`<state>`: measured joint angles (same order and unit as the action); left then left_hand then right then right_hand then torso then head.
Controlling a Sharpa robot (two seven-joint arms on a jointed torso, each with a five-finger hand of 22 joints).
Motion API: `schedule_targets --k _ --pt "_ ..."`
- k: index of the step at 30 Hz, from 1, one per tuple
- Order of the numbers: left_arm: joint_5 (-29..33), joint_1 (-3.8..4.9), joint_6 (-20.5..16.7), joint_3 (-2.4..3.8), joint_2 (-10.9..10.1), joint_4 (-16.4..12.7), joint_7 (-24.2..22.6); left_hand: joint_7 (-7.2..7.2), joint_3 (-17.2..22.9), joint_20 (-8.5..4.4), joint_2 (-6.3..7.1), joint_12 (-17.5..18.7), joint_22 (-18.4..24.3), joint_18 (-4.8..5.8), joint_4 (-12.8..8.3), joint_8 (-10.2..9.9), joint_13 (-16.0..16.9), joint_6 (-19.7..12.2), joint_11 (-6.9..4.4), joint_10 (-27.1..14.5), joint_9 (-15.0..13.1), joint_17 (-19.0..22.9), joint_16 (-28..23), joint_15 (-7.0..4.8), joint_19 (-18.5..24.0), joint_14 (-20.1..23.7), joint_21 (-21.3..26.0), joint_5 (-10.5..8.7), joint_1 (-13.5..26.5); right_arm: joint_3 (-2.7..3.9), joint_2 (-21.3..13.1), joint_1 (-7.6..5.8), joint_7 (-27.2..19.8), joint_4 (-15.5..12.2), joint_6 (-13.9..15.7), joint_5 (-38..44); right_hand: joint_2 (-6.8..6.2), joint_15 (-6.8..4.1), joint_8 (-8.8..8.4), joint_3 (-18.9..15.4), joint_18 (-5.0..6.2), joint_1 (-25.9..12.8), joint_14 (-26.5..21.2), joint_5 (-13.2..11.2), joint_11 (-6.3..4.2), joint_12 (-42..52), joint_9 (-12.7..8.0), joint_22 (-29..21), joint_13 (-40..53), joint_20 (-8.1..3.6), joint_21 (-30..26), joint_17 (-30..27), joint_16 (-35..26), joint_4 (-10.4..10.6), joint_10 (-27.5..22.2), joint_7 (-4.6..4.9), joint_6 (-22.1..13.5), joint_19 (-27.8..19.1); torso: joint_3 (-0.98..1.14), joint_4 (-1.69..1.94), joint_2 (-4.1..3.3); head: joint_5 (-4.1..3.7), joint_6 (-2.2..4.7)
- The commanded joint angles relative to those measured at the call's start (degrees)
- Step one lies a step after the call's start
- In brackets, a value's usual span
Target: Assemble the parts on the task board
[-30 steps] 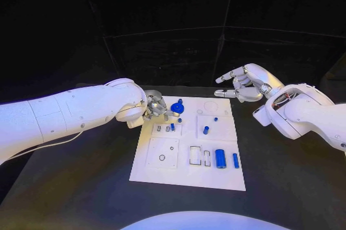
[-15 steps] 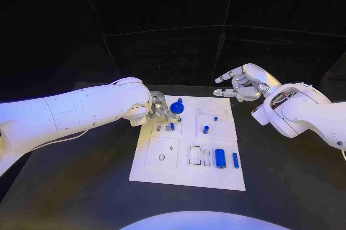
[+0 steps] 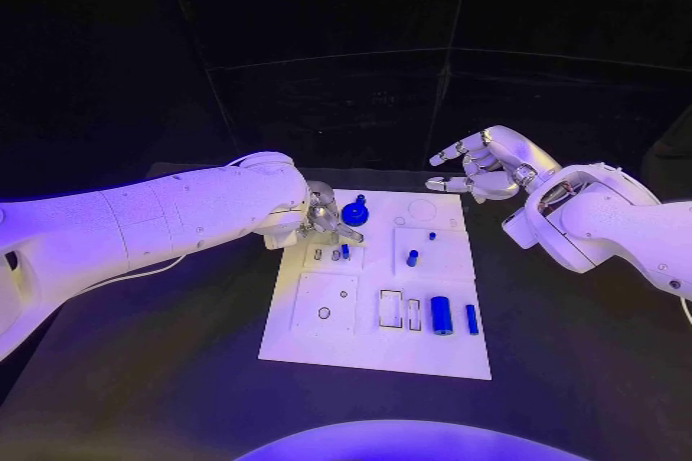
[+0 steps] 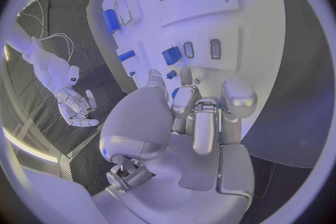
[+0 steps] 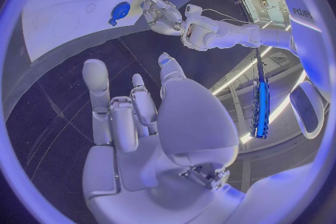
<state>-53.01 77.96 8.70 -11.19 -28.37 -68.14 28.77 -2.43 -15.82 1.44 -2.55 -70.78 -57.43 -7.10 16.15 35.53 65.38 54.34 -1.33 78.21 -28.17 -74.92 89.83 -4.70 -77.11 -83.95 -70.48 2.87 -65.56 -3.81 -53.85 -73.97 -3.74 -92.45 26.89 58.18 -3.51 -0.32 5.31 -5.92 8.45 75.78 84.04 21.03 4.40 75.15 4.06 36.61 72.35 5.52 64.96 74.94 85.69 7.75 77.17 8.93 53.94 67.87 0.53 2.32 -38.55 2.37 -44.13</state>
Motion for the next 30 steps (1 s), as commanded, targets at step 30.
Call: schedule_targets --k 30 --pt "-0.7 0.04 4.8 -0.03 0.9 0.1 0.4 -0.02 1.1 -0.07 -1.24 -0.7 -0.6 0.96 -1.3 1.7 0.3 -1.4 -0.26 0.0 -1.4 -15.1 0.2 -0.25 0.6 -6.0 -0.5 -0.13 -3.1 0.03 1.0 -0.13 1.7 1.0 -2.1 0.3 1.4 -0.41 0.75 -2.6 2.18 3.7 1.3 0.8 -0.63 -15.5 0.0 -12.4 -16.8 -0.15 -9.2 -5.5 -8.1 0.5 -10.3 -0.06 -1.1 -4.8 0.05 0.12 -0.02 -0.09 -0.39"
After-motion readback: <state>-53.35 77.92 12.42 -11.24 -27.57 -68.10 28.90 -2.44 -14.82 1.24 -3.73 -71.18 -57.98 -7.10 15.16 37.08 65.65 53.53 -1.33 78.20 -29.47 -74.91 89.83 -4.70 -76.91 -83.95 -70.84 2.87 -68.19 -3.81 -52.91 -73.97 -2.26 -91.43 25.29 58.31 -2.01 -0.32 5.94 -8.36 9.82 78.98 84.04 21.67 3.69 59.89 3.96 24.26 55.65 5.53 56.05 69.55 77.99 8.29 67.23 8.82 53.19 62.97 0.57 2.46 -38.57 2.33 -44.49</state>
